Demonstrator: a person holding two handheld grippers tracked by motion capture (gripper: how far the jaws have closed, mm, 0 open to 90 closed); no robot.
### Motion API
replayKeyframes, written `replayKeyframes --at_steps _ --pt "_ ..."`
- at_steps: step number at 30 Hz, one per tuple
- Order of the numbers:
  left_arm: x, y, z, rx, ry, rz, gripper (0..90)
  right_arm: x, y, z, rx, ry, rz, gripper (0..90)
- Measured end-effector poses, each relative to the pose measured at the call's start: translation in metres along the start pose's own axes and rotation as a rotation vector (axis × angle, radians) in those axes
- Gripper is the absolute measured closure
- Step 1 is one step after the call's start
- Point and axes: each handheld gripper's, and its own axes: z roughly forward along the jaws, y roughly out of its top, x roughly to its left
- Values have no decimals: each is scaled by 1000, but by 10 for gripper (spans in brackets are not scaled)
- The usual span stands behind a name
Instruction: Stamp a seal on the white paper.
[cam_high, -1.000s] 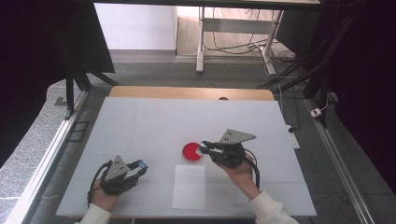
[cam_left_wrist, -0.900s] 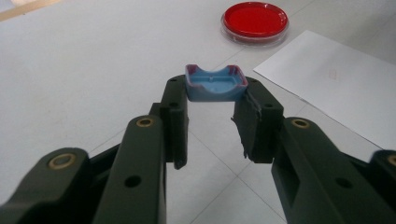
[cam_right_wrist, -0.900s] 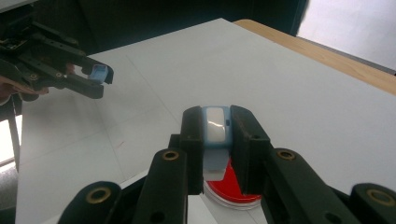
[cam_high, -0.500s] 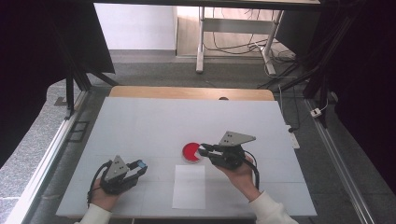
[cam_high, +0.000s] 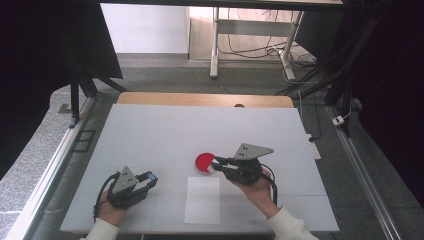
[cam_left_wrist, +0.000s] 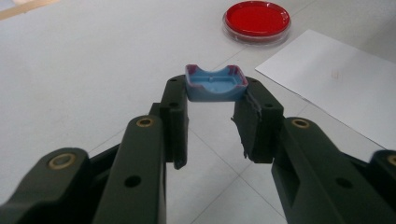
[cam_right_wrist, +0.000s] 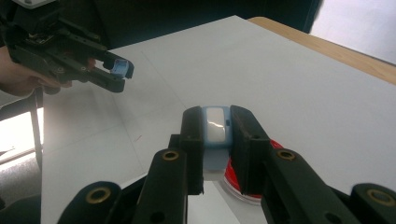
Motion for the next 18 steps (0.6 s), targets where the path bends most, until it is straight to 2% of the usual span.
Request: replayKeyframes --at_steps 18 --pt "0 0 0 0 1 -3 649 16 -4 8 31 51 -23 751"
